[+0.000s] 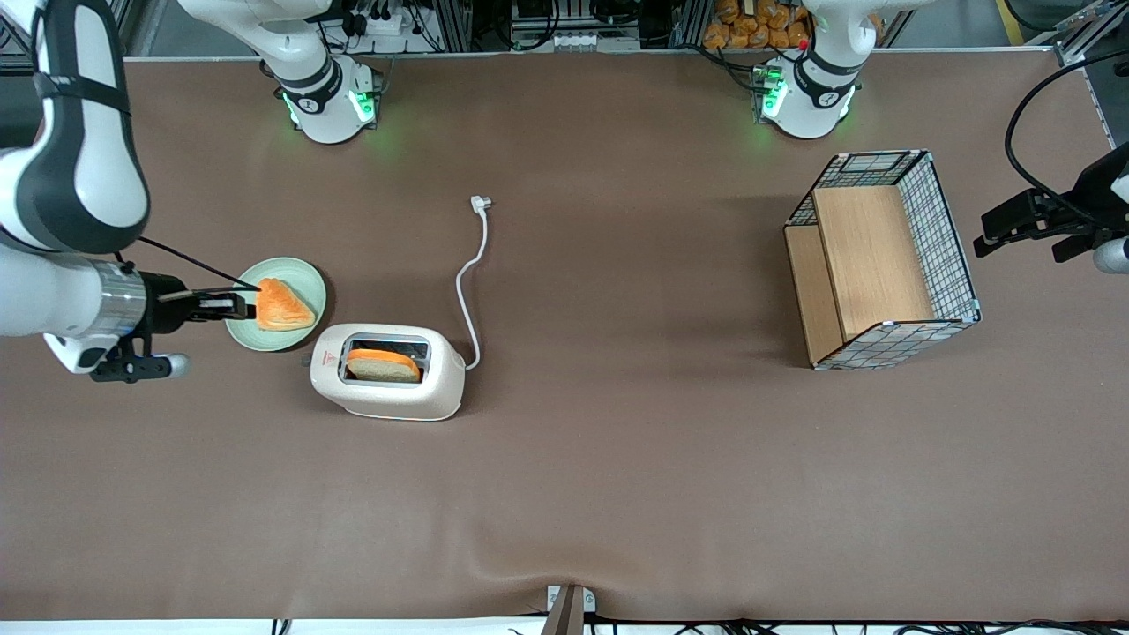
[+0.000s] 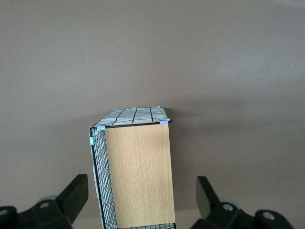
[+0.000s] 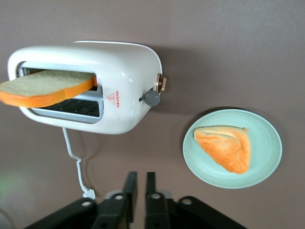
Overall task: Press toaster button with right arm
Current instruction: 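Move the right gripper toward the toaster's side lever, then lower the right gripper onto the toaster's grey lever, pressing it down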
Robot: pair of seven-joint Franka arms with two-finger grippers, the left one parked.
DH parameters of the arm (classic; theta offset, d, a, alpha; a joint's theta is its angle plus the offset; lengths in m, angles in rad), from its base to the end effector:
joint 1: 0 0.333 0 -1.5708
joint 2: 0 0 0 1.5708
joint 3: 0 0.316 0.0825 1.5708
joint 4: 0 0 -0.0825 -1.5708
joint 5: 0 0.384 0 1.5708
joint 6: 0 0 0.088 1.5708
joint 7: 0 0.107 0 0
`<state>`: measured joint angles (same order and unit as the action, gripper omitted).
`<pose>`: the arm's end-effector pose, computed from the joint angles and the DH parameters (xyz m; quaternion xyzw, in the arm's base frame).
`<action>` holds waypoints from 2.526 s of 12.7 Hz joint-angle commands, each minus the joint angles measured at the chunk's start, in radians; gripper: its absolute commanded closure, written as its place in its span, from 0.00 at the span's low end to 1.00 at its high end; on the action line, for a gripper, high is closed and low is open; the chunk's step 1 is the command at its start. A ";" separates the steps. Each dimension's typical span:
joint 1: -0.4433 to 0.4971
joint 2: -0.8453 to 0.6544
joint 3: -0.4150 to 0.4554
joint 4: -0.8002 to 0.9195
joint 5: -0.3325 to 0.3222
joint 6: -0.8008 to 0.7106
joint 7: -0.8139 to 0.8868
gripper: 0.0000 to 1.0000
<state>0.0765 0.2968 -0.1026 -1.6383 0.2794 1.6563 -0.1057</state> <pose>0.6164 0.0168 0.4279 -0.9832 -0.0083 0.1284 0.1295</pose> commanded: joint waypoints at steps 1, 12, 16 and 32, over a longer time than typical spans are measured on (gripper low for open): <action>0.011 -0.010 0.001 -0.070 0.030 0.077 -0.019 1.00; -0.001 0.159 0.000 -0.071 0.192 0.249 -0.193 1.00; -0.001 0.177 0.000 -0.072 0.198 0.249 -0.193 1.00; -0.047 0.286 0.000 -0.072 0.305 0.281 -0.328 1.00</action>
<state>0.0427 0.5510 -0.1058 -1.7163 0.5637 1.9141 -0.3902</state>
